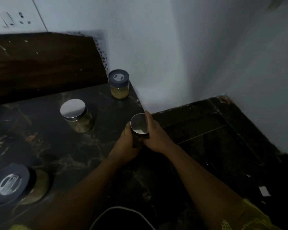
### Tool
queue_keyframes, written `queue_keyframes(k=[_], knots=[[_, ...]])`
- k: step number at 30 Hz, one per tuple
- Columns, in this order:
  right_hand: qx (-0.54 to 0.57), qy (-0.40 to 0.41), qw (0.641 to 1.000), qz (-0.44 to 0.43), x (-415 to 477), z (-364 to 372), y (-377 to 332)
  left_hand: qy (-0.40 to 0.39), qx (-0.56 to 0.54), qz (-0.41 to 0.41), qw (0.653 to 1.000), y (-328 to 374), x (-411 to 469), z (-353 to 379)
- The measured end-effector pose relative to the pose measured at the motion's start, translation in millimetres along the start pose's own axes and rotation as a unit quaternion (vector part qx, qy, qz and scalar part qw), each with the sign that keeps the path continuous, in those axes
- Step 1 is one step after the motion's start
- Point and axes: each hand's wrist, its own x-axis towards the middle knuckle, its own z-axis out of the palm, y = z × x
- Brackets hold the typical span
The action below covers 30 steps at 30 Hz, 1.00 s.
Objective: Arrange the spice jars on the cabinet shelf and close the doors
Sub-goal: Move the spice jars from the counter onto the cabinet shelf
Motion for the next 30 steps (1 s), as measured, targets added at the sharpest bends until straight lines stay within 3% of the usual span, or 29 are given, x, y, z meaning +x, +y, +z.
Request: queue_keyframes(k=[9,13,21,25,30], knots=[[0.088,0.087,0.992,0.005,1.1,8.1,-7.5,0.053,-0.071,0.038,0.995,12.5,-5.4,-12.6],[0.178,0.156,0.971,-0.004,-13.7,1.1,-51.5,0.101,-0.088,0.090,0.987,25.6,-22.0,-42.0],[0.171,0.178,0.964,-0.102,-42.4,-4.5,-156.9,0.198,-0.159,0.134,0.958,48.2,-77.2,-115.1],[0.275,0.097,0.942,-0.168,-54.9,-4.8,-203.6,0.232,-0.199,0.113,0.945,47.7,-113.2,-172.2],[0.323,-0.123,0.909,-0.233,-67.2,9.9,-250.6,0.227,-0.247,0.118,0.935,44.2,-156.7,-241.9]])
